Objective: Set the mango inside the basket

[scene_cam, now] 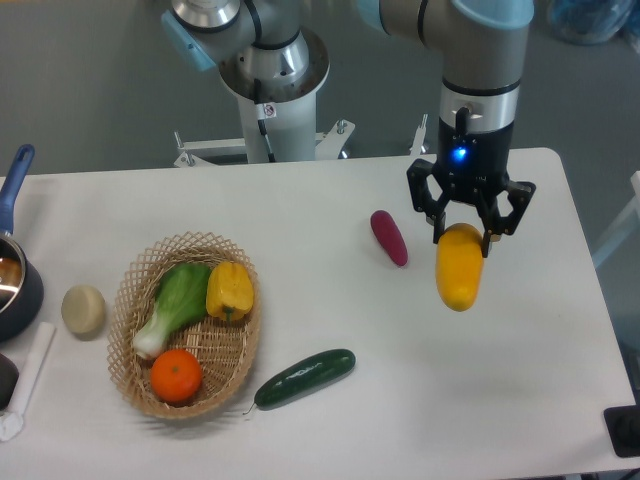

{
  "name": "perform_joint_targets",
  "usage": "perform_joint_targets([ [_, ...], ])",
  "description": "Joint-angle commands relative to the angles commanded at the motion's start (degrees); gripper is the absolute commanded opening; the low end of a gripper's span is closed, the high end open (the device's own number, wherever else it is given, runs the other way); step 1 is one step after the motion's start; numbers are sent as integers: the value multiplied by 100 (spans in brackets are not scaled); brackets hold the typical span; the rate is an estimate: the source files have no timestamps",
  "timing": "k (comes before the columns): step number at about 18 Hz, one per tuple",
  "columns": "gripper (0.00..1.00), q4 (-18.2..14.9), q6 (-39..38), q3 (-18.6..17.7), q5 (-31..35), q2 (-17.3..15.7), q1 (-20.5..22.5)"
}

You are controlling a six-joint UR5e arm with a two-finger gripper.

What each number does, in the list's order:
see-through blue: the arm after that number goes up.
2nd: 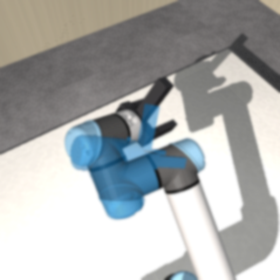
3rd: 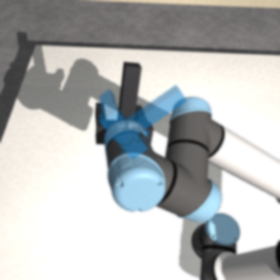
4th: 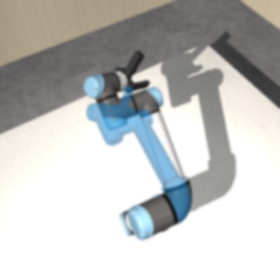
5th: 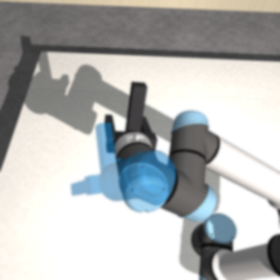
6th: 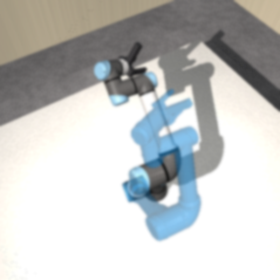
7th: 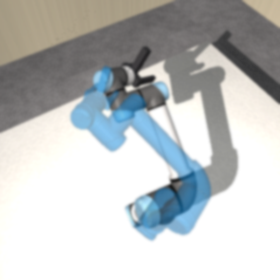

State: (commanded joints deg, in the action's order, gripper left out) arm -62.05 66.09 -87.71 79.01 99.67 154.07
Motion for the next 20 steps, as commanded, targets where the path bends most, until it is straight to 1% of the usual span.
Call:
perform_joint_targets([
  [2, 22, 17, 0, -61, -9, -9, -9],
  [7, 23, 0, -26, -35, 35, 0, -8],
  [10, 23, -9, -176, -44, 97, -9, -35],
  [14, 23, -9, -176, -70, 447, 26, -79],
  [15, 23, -9, -193, -88, 509, 44, -105],
  [17, 27, -9, -281, -123, 536, 61, -193],
  [20, 27, 0, -413, -123, 536, 149, -465],
])
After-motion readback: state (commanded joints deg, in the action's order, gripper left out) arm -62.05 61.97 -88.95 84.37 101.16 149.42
